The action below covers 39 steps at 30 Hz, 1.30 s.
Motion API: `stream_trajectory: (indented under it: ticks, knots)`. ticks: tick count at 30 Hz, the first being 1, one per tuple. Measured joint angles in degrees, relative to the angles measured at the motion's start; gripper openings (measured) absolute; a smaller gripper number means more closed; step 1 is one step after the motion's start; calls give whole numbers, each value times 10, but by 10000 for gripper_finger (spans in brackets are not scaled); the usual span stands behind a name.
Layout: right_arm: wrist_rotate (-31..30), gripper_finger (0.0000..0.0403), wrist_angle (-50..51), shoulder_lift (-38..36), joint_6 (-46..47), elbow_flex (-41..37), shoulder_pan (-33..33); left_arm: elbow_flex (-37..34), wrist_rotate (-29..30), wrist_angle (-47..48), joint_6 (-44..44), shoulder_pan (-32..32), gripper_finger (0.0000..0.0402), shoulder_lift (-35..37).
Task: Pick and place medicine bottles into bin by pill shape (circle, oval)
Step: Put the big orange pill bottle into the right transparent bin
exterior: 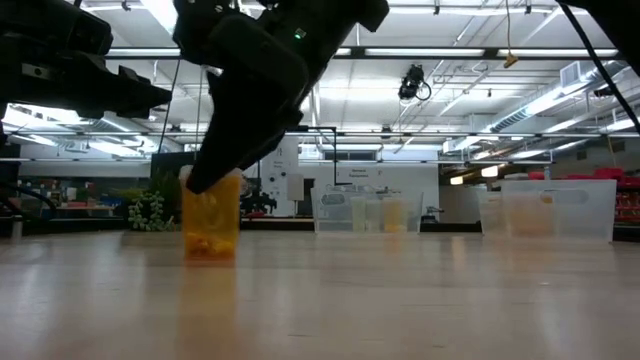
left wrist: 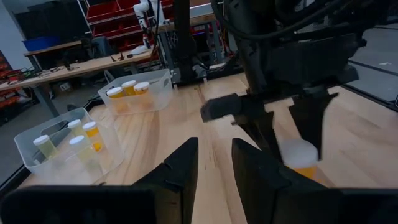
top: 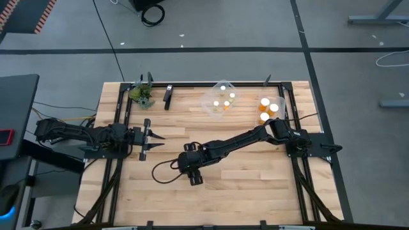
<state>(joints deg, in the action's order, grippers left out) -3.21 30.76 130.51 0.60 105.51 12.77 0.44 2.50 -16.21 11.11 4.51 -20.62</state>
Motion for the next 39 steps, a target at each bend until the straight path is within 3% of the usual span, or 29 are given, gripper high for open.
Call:
stream_trajectory:
  ticks: [6,24,29,39]
  knots:
    - [-54,238,62,-19,12,9,0,0,0,0,0,0,107,0]
    - [-269,229,293,-126,132,-11,-17,0,0,1,0,0,107,0]
    - [-288,230,298,-198,182,-103,-27,0,0,0,0,0,107,0]
    - [-307,231,270,-410,331,-347,-57,0,0,-1,0,0,107,0]
